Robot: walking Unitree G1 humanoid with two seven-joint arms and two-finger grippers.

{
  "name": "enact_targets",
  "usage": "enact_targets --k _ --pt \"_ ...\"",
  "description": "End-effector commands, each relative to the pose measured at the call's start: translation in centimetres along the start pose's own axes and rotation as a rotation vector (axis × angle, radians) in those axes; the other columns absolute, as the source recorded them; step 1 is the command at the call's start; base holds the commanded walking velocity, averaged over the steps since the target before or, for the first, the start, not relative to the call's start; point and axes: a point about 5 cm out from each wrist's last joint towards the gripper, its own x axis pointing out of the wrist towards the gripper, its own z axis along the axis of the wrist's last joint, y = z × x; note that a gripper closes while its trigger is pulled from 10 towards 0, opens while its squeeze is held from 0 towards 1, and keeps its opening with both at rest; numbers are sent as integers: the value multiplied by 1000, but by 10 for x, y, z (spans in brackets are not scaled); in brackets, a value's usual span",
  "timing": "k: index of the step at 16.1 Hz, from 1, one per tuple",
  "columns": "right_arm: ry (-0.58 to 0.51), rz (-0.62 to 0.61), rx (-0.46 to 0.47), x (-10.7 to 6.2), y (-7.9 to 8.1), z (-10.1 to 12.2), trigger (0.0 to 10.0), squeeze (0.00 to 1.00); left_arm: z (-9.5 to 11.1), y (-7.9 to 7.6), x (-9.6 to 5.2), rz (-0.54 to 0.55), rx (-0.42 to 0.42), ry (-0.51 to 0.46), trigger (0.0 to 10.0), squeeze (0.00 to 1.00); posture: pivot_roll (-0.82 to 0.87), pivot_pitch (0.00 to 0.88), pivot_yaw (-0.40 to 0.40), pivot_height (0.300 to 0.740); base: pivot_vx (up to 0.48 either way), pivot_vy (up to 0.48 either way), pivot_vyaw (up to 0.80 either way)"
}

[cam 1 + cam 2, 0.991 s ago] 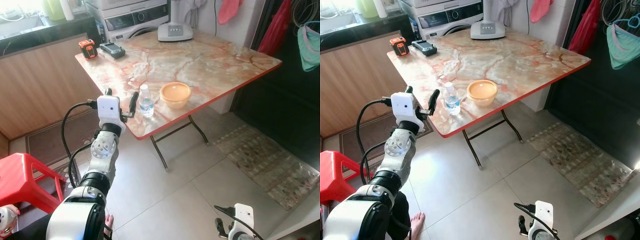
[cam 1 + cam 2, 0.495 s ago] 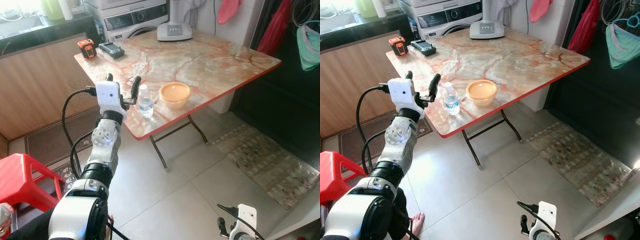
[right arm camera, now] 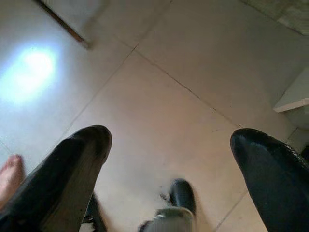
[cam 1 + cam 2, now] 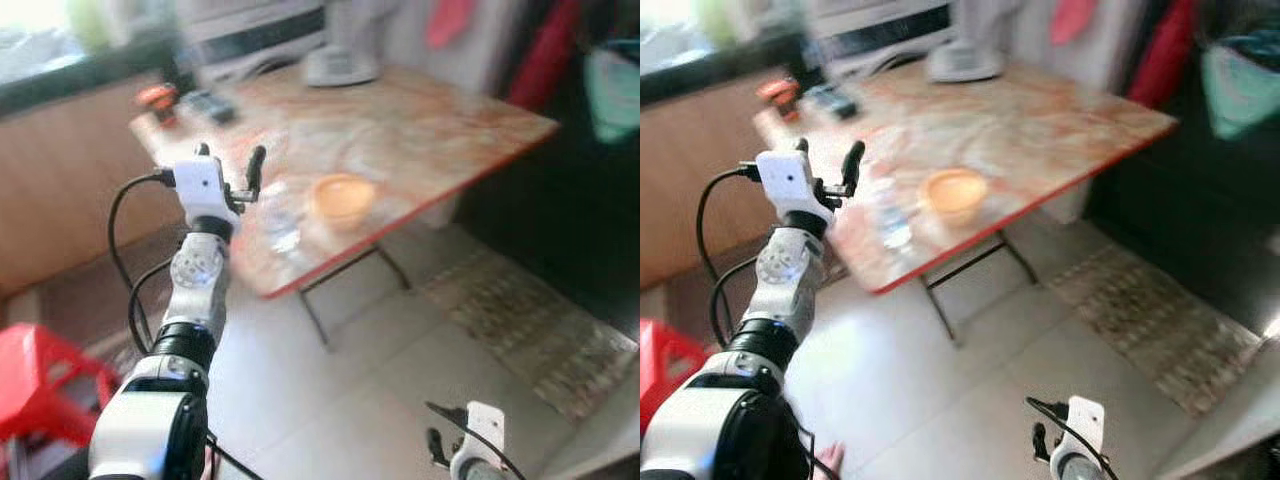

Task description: Restocking fridge

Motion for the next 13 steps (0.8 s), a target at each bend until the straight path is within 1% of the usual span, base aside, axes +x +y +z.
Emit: enact_targets --k 1,4,5,10,11,12,13 --pt "4 -3 11 0 -1 -1 10000 0 2 0 2 -5 -1 -2 10000 0 -63 4 83 740 292 0 0" --pt "3 0 2 0 -1 0 10000 0 3 -1 2 -3 -2 -4 10000 0 -63 3 84 740 296 0 0" --pt "-4 -1 -26 0 -1 1 10000 0 4 -1 2 -1 -2 -6 10000 0 -61 3 83 740 296 0 644" --pt "-1 0 -17 0 -1 1 10000 0 5 -1 3 6 -6 -10 10000 0 -61 3 83 740 295 0 800" --pt "-2 1 -8 0 -1 1 10000 0 5 -1 3 5 -8 -11 10000 0 -61 0 83 740 292 0 488" --pt "1 1 16 0 -1 0 10000 0 5 -1 3 5 -9 -11 10000 0 -61 0 83 740 289 0 0" --pt "3 2 -2 0 -1 0 10000 0 5 -2 2 3 -11 -9 10000 0 -61 0 83 740 247 0 0"
